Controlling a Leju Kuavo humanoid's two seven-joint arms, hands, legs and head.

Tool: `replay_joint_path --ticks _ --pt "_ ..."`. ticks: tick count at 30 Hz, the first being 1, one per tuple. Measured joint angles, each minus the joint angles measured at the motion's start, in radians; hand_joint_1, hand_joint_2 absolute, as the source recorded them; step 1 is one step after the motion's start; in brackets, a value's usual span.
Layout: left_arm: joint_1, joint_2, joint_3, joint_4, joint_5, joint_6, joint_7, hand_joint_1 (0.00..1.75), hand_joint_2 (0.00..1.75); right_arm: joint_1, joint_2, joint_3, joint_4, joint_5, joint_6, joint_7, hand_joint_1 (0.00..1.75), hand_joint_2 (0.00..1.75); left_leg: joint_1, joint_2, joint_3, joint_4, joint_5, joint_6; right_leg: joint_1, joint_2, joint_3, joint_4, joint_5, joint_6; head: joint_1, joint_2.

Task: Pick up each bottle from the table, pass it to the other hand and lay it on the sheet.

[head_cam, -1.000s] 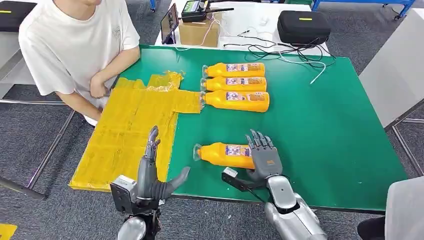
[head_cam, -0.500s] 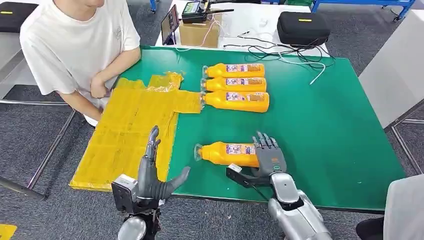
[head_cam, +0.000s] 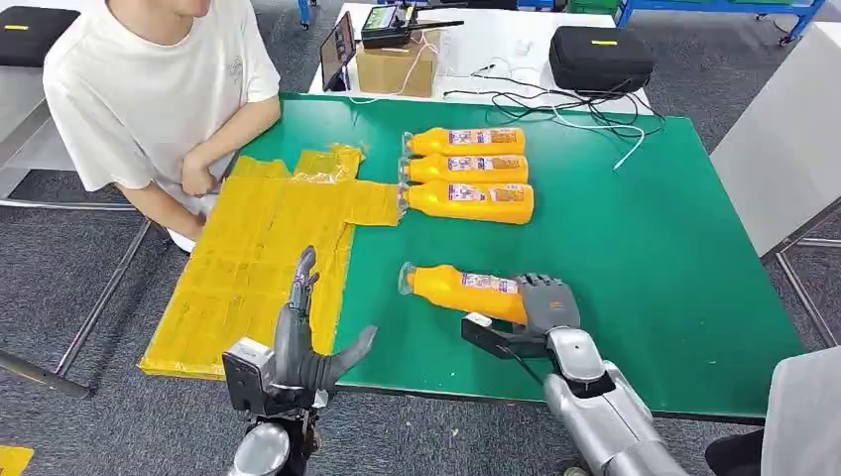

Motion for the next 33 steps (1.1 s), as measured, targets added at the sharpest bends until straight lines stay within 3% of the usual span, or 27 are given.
replay_joint_path --ticks 3,9,14,19,22,33 --pt "-0.003 0.000 0.002 0.006 0.011 -0.007 -0.003 0.00 1.75 -0.011 -0.002 -0.011 0.025 -0.047 -0.014 -0.065 1.75 1.75 0.000 0.000 0.006 -0.001 -0.003 0.000 0.000 0.000 0.000 -0.001 -0.002 0.000 0.000 0.000" --pt "0.000 0.000 0.002 0.005 0.045 -0.010 -0.028 0.00 1.75 0.033 0.001 -0.059 -0.013 -0.343 -0.064 -0.355 1.75 1.75 0.000 0.002 0.004 0.000 -0.002 0.000 0.000 0.001 0.008 -0.001 0.000 0.000 0.000 0.000" --pt "0.000 0.000 -0.002 0.005 0.061 -0.007 -0.033 0.00 1.75 0.077 0.017 -0.074 -0.068 -0.408 -0.091 -0.400 1.75 1.75 0.001 0.003 0.004 0.000 -0.002 0.000 0.001 0.004 0.007 -0.001 0.000 0.000 0.000 0.000" --pt "0.008 0.000 -0.025 0.003 0.150 -0.043 -0.023 0.00 1.75 0.154 0.044 -0.116 -0.148 -0.490 -0.322 -0.493 1.75 1.75 0.001 0.001 -0.003 0.000 -0.001 -0.001 0.001 0.003 0.001 0.000 0.000 0.000 0.000 0.000" --pt "0.029 0.009 -0.069 0.003 0.190 -0.055 -0.032 0.00 1.75 0.206 0.055 -0.151 -0.232 -0.534 -0.386 -0.520 1.75 1.75 0.001 0.001 -0.005 0.000 -0.001 -0.001 0.001 0.003 0.000 0.000 0.000 0.000 0.000 0.000" --pt "0.041 0.017 -0.089 0.003 0.198 -0.054 -0.039 0.00 1.75 0.227 0.058 -0.168 -0.267 -0.551 -0.394 -0.526 1.75 1.75 0.001 0.001 -0.006 0.000 -0.001 -0.001 0.001 0.003 -0.001 0.000 0.000 0.000 0.000 0.000"
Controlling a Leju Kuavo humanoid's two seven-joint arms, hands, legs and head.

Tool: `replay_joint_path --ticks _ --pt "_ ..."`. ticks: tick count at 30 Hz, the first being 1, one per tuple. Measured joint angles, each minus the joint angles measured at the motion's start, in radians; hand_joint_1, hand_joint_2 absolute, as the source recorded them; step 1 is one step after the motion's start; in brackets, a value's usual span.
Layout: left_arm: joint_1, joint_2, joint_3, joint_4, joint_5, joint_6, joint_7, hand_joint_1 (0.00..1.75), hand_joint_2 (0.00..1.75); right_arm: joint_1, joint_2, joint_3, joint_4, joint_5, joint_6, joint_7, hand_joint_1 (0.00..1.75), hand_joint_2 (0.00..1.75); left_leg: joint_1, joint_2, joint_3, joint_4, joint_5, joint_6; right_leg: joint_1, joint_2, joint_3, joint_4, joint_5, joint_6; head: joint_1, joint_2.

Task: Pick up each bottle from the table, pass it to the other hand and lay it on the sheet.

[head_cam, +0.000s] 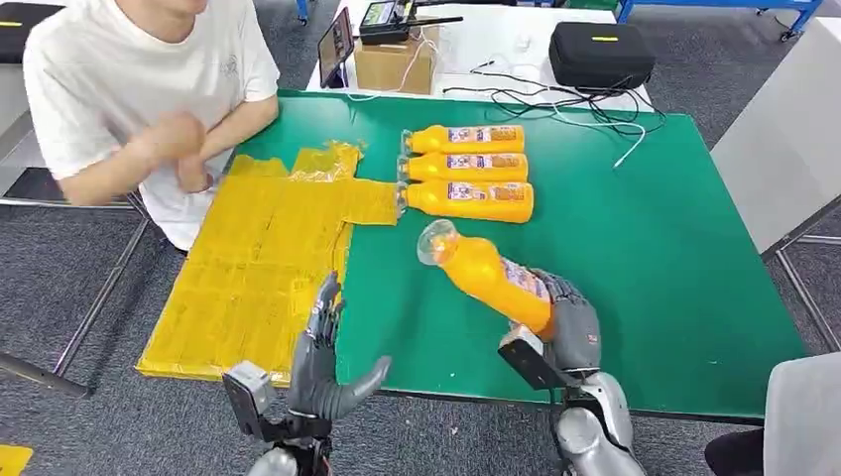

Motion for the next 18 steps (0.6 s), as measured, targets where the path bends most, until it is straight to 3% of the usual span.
replay_joint_path --ticks 2,4,6,10,18 --pt "0.012 0.009 -0.022 -0.001 0.007 0.003 -0.003 0.00 1.75 0.020 0.002 -0.019 -0.037 -0.012 -0.005 -0.012 1.75 1.75 0.000 0.000 -0.002 0.000 0.000 0.000 0.000 0.000 -0.002 0.000 0.000 0.000 0.000 0.000" --pt "0.027 0.042 -0.091 -0.026 0.041 -0.016 0.005 0.00 1.75 0.047 0.032 -0.080 -0.106 -0.077 -0.075 -0.116 1.75 1.75 0.000 0.000 -0.004 0.000 0.000 0.000 0.000 0.000 -0.004 0.000 0.000 0.000 0.000 0.000" --pt "0.026 0.062 -0.138 -0.035 0.106 -0.099 0.048 0.00 1.75 0.052 0.068 -0.081 -0.146 -0.118 -0.023 -0.137 1.75 1.75 0.000 0.000 -0.004 0.000 0.000 0.000 0.000 0.000 -0.004 0.000 0.000 0.000 0.000 0.000" --pt "0.013 0.069 -0.162 -0.035 0.124 -0.129 0.064 0.00 1.75 0.059 0.114 -0.004 -0.150 -0.135 0.055 -0.188 1.75 1.75 0.001 0.000 -0.004 0.000 0.000 0.000 0.000 0.000 -0.004 0.000 0.000 0.000 0.000 0.000" --pt "-0.005 0.069 -0.163 -0.051 0.135 -0.137 0.071 0.00 1.75 0.072 0.162 0.174 -0.146 -0.164 0.095 -0.204 1.75 1.75 0.000 0.000 -0.004 0.000 0.000 0.000 0.000 0.000 -0.005 0.000 0.000 0.000 0.000 0.000"
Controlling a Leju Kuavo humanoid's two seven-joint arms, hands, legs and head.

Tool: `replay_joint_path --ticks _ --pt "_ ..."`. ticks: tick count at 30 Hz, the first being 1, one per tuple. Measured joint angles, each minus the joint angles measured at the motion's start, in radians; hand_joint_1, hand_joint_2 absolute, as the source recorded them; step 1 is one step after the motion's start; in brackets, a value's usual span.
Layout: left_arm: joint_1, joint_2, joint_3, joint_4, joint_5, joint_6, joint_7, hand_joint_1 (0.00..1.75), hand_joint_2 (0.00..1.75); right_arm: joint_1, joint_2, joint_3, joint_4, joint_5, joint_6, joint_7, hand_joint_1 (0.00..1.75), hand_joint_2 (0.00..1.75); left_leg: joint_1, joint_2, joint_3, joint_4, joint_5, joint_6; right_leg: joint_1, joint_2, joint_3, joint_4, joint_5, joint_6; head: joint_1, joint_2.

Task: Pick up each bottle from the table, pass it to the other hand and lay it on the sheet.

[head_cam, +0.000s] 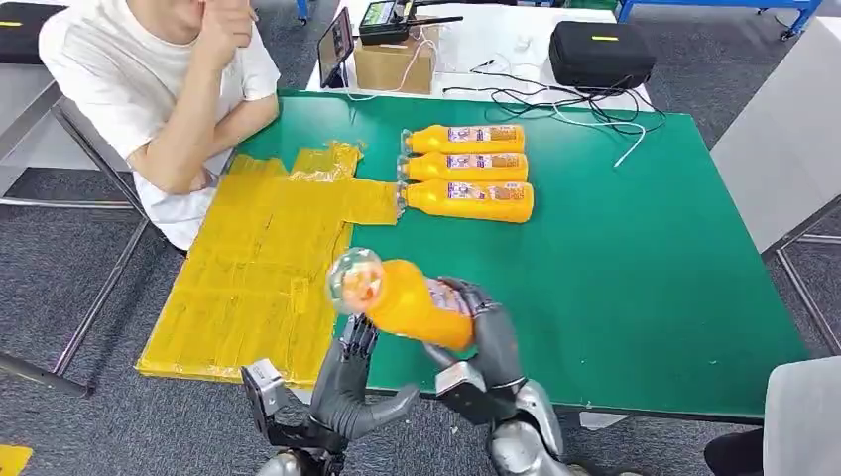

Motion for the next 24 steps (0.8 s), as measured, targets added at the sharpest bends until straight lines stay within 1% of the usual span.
replay_joint_path --ticks 9,16,21,22,23,24 --pt "-0.014 0.000 0.010 -0.028 0.000 0.010 -0.011 0.00 1.75 -0.013 0.013 0.119 0.055 -0.013 0.038 0.011 1.75 1.75 0.000 0.000 0.000 0.000 0.000 0.000 0.000 0.000 0.000 0.000 0.000 0.000 0.000 0.000" --pt "-0.015 0.000 0.019 -0.036 0.000 0.014 -0.011 0.00 1.75 -0.027 0.013 0.143 0.081 -0.011 0.042 0.019 1.75 1.75 0.000 0.000 0.000 0.000 0.000 0.000 0.000 0.000 0.000 0.000 0.000 0.000 0.000 0.000" --pt "-0.017 -0.002 0.029 -0.036 0.010 0.034 0.004 0.02 1.75 -0.043 0.013 0.169 0.090 0.044 0.035 0.034 1.75 1.75 0.000 0.000 0.000 0.000 0.000 0.000 0.000 0.000 0.000 0.000 0.000 0.000 0.000 0.000" --pt "-0.018 -0.002 0.032 -0.036 0.010 0.039 0.008 1.24 1.75 -0.045 0.013 0.174 0.090 0.051 0.032 0.035 1.75 1.75 0.000 0.000 0.000 0.000 0.000 0.000 0.000 0.000 0.000 0.000 0.000 0.000 0.000 0.000" --pt "-0.019 -0.003 0.034 -0.036 0.011 0.039 0.011 1.75 1.75 -0.046 0.013 0.180 0.091 0.056 0.030 0.035 1.75 1.75 0.000 0.000 0.000 0.000 0.000 0.000 0.000 0.000 0.000 0.000 0.000 0.000 0.000 0.000" --pt "-0.020 -0.003 0.035 -0.036 0.012 0.040 0.013 1.75 1.75 -0.048 0.013 0.186 0.091 0.058 0.026 0.037 1.75 1.75 0.000 0.000 0.000 0.000 0.000 0.000 0.000 0.000 0.000 0.000 0.000 0.000 0.000 0.000"
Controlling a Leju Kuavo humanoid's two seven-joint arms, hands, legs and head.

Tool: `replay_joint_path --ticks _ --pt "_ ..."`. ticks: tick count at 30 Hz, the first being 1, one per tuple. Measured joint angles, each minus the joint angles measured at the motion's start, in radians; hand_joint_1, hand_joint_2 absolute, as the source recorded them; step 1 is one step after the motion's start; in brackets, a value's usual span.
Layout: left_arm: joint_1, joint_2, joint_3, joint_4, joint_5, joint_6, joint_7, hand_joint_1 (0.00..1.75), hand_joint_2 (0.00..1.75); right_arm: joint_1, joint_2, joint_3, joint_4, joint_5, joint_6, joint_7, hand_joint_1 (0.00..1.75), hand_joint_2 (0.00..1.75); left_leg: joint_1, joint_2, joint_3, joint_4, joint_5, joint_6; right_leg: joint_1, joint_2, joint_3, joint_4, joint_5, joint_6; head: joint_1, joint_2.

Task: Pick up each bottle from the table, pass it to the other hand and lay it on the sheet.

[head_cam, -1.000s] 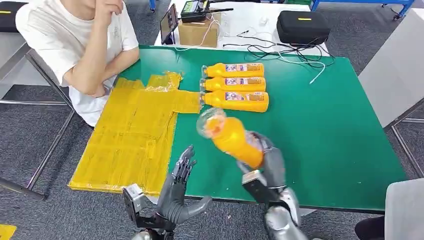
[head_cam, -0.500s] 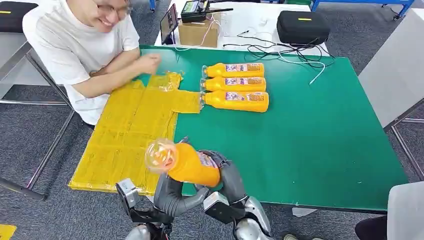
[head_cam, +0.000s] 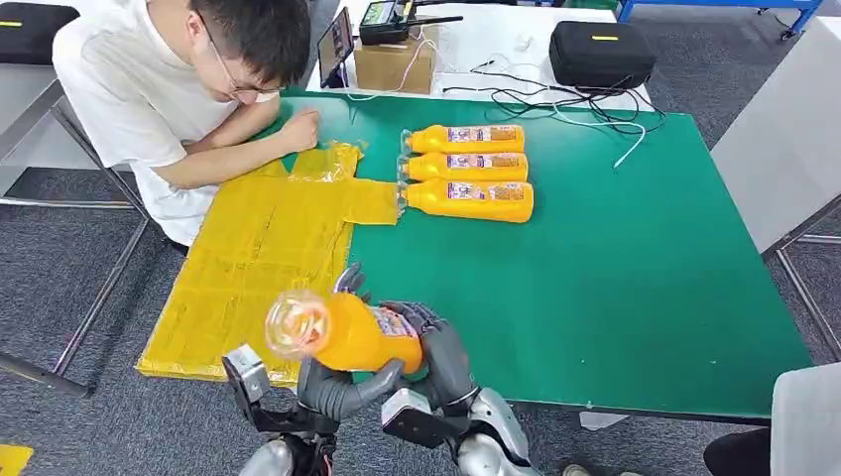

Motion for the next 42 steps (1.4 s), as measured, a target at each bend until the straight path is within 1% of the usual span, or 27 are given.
replay_joint_path --ticks 6,7,8,9,11,12,16,21,24,30,31,35,37,39,40,41,42 --pt "-0.008 0.000 0.013 0.001 0.075 -0.006 0.074 1.75 1.75 -0.009 -0.002 0.018 0.008 0.036 -0.055 0.016 1.75 1.75 0.000 0.000 0.000 0.000 0.000 0.000 0.000 0.000 0.000 0.000 0.000 0.000 0.000 0.000" --pt "-0.011 -0.001 0.015 0.002 0.091 -0.009 0.085 1.75 1.75 -0.011 -0.002 0.021 0.011 0.039 -0.064 0.019 1.55 1.75 0.000 0.000 0.000 0.000 0.000 0.000 0.000 0.000 0.000 0.000 0.000 0.000 0.000 0.000" --pt "-0.014 -0.001 0.018 0.005 0.111 -0.015 0.098 1.75 1.75 -0.012 -0.003 0.025 0.013 0.042 -0.074 0.023 0.73 1.75 0.000 0.000 0.000 0.000 0.000 0.000 0.000 0.000 0.000 0.000 0.000 0.000 0.000 0.000" --pt "-0.015 -0.001 0.021 0.006 0.126 -0.021 0.107 1.75 1.75 -0.013 -0.003 0.029 0.016 0.047 -0.085 0.028 0.00 1.75 0.000 0.000 0.000 0.000 0.000 0.000 0.000 0.000 0.000 0.000 0.000 0.000 0.000 0.000" --pt "-0.016 -0.001 0.025 0.008 0.148 -0.029 0.116 1.75 1.75 -0.017 -0.003 0.035 0.022 0.053 -0.098 0.036 0.00 1.75 0.000 0.000 0.000 0.000 0.000 0.000 0.000 0.000 0.000 0.000 0.000 0.000 0.000 0.000" --pt "-0.017 -0.001 0.026 0.008 0.159 -0.031 0.121 1.75 1.75 -0.017 -0.003 0.039 0.024 0.051 -0.104 0.036 0.00 0.00 0.000 0.000 0.000 0.000 0.000 0.000 0.000 0.000 0.000 0.000 0.000 0.000 0.000 0.000" --pt "-0.016 -0.002 0.030 0.007 0.186 -0.034 0.123 1.75 1.75 -0.017 -0.002 0.060 0.025 0.010 -0.108 0.017 0.00 0.00 0.000 0.000 0.000 0.000 0.000 0.000 0.000 0.000 0.000 0.000 0.000 0.000 0.000 0.000" --pt "-0.006 -0.006 0.051 0.001 0.221 -0.028 0.124 1.75 1.75 -0.015 0.000 0.066 0.031 -0.007 -0.143 -0.009 0.00 0.00 0.000 0.000 0.000 0.000 0.000 0.000 0.000 0.000 0.000 0.000 0.000 0.000 0.000 0.000" --pt "-0.001 -0.018 0.076 -0.007 0.197 0.026 0.110 1.75 1.75 -0.007 0.000 0.066 0.033 -0.018 -0.173 -0.027 0.00 0.00 0.000 0.000 0.000 0.000 0.000 0.000 0.000 0.000 0.000 0.000 0.000 0.000 0.000 0.000" --pt "0.005 -0.028 0.097 -0.018 0.186 0.041 0.107 1.75 1.75 0.002 0.000 0.066 0.037 -0.018 -0.181 -0.031 0.00 0.00 0.000 0.000 0.000 0.000 0.000 0.000 0.000 0.000 0.000 0.000 0.000 0.000 0.000 0.000" --pt "0.004 -0.028 0.100 -0.019 0.161 0.066 0.105 1.75 1.75 0.002 0.000 0.066 0.037 -0.018 -0.188 -0.033 0.00 0.00 0.000 0.000 0.000 0.000 0.000 0.000 0.000 0.000 0.000 0.000 0.000 0.000 0.000 0.000" --pt "-0.025 -0.018 0.108 0.031 -0.131 0.312 0.080 1.75 1.75 0.022 -0.004 0.049 0.035 -0.022 -0.241 -0.053 0.00 0.00 0.000 0.000 0.000 0.000 0.000 0.000 0.000 0.000 -0.001 0.000 0.000 0.000 0.000 0.000" --pt "-0.049 -0.006 0.124 0.079 -0.268 0.395 0.065 1.75 1.75 0.034 -0.008 0.032 0.032 -0.021 -0.254 -0.060 0.00 0.00 0.000 0.000 0.000 0.000 0.000 0.000 0.000 0.000 -0.001 0.000 0.000 0.000 0.000 0.000" --pt "-0.071 0.010 0.152 0.133 -0.415 0.445 0.071 1.75 1.75 0.047 -0.014 -0.002 0.023 -0.015 -0.256 -0.066 0.00 0.00 0.000 0.000 0.000 0.000 0.000 0.000 0.000 0.000 -0.001 0.000 0.000 0.000 0.000 0.000" --pt "-0.076 0.018 0.169 0.147 -0.479 0.456 0.088 1.62 1.75 0.054 -0.016 -0.021 0.016 -0.009 -0.256 -0.069 0.00 0.00 0.000 0.000 0.000 0.000 0.000 0.000 0.000 0.000 -0.001 0.000 0.000 0.000 0.000 0.000" --pt "-0.081 0.023 0.186 0.159 -0.549 0.466 0.108 1.75 1.75 0.061 -0.018 -0.040 0.006 -0.003 -0.256 -0.074 0.00 0.00 0.000 0.000 0.000 0.000 0.000 0.000 0.000 0.000 -0.001 0.000 0.000 0.000 0.000 0.000" --pt "-0.087 0.029 0.205 0.170 -0.622 0.473 0.134 1.75 1.75 0.069 -0.018 -0.061 -0.005 0.002 -0.254 -0.077 0.00 0.00 0.000 0.000 0.000 0.000 0.000 0.000 0.000 0.000 -0.001 0.000 0.000 0.000 0.000 0.000"
